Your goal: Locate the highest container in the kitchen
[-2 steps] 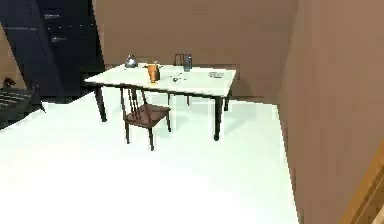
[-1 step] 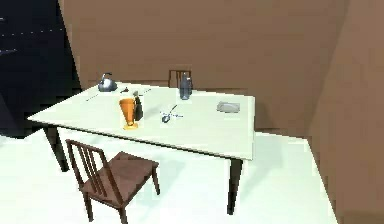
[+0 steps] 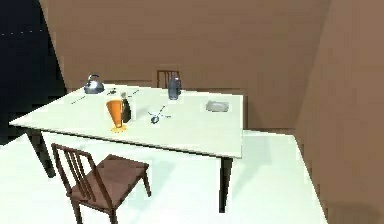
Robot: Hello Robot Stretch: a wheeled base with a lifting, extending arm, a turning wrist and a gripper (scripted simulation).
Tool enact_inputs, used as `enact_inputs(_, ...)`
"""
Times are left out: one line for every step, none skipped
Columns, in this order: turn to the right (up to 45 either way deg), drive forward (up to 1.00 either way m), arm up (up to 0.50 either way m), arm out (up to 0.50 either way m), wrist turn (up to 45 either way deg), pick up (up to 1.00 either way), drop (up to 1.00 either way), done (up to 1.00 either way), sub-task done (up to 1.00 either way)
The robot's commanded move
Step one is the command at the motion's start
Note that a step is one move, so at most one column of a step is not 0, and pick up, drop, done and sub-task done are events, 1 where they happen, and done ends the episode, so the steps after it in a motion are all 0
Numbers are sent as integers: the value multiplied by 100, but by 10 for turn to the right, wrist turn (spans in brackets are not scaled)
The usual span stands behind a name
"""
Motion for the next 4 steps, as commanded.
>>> enact_inputs(0, 50, 0, 0, 0, 0, 0, 0, 0)
enact_inputs(-450, 0, 0, 0, 0, 0, 0, 0, 0)
enact_inputs(-450, 0, 0, 0, 0, 0, 0, 0, 0)
enact_inputs(-30, 0, 0, 0, 0, 0, 0, 0, 0)
